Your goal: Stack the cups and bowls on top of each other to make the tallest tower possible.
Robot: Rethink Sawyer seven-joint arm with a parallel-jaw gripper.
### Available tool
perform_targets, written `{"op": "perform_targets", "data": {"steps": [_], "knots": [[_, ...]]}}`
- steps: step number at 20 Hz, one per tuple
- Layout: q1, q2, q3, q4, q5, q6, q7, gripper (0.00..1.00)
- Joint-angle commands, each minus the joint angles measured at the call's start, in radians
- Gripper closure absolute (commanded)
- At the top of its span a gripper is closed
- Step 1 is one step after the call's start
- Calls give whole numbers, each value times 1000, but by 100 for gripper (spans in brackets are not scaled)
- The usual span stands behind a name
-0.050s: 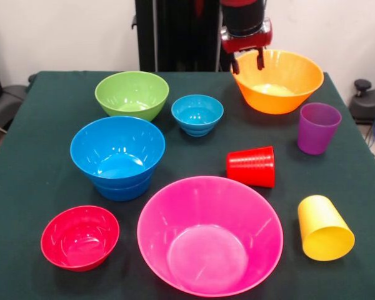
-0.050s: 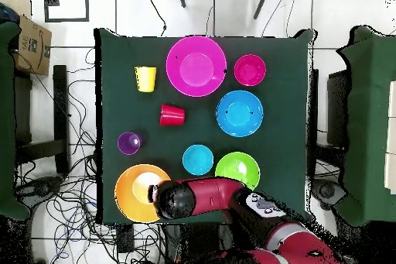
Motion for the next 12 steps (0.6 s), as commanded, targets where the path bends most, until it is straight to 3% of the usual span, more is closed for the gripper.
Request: {"op": "perform_targets", "data": {"steps": [1, 12], "knots": [[0, -25, -1, -20, 36, 105, 75, 0], [-3, -11, -2, -19, 25, 94, 80, 0]]}}
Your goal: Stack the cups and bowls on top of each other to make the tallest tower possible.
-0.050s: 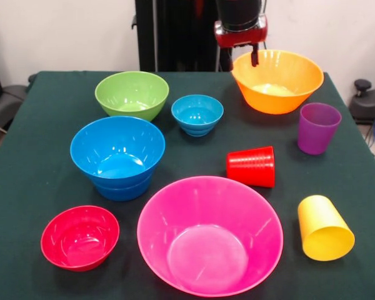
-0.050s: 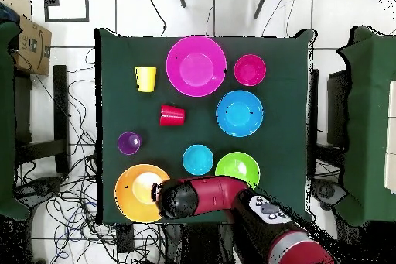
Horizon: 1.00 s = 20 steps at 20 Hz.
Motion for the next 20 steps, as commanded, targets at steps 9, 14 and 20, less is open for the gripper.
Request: {"op": "perform_targets", "data": {"steps": [9, 14, 20], "knots": [[47, 72, -48, -53, 3, 1, 106, 0], [70, 104, -81, -79, -8, -36, 114, 0], [89, 132, -93, -85, 1, -73, 123, 0]]}}
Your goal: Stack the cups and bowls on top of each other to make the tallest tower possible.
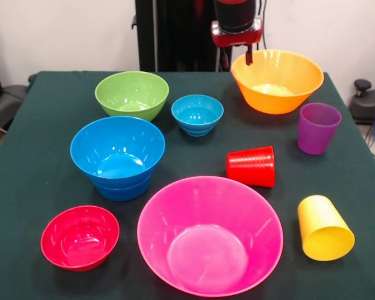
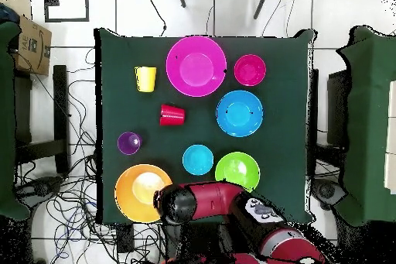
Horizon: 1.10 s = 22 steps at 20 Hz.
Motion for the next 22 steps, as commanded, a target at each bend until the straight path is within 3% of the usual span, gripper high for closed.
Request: {"op": "perform_targets", "data": {"steps": [1, 7, 22], "knots": [[39, 96, -13, -87, 2, -88, 126, 0], [67, 157, -37, -120, -3, -159, 136, 0], [91, 207, -71, -144, 9, -229, 125, 0]]}}
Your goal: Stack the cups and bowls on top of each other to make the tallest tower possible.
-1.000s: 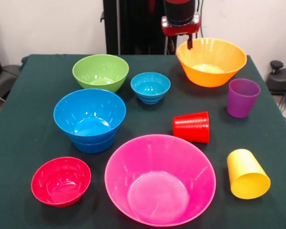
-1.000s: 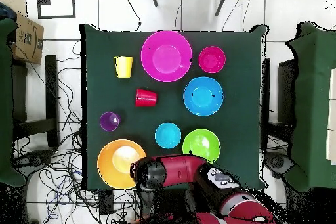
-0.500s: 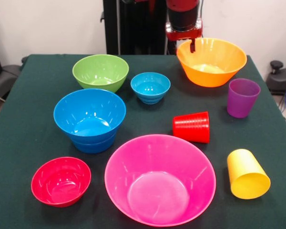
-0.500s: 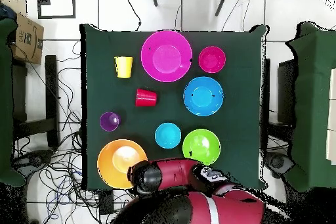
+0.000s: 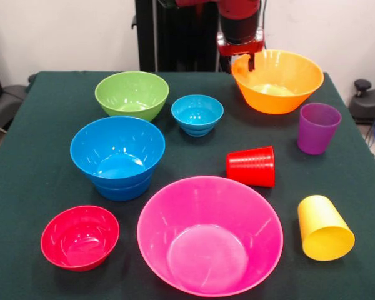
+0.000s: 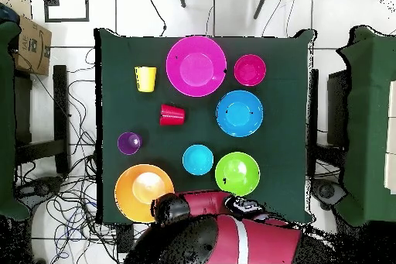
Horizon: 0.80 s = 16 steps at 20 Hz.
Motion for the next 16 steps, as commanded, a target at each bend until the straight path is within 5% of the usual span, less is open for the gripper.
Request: {"op": "perform_targets", "data": {"steps": [1, 13, 14, 16], "knots": [[22, 59, 5, -136, 6, -103, 125, 0], [36, 91, -8, -152, 15, -153, 134, 0], [37, 91, -10, -152, 16, -161, 133, 100], [43, 88, -15, -151, 13, -189, 138, 100]]}}
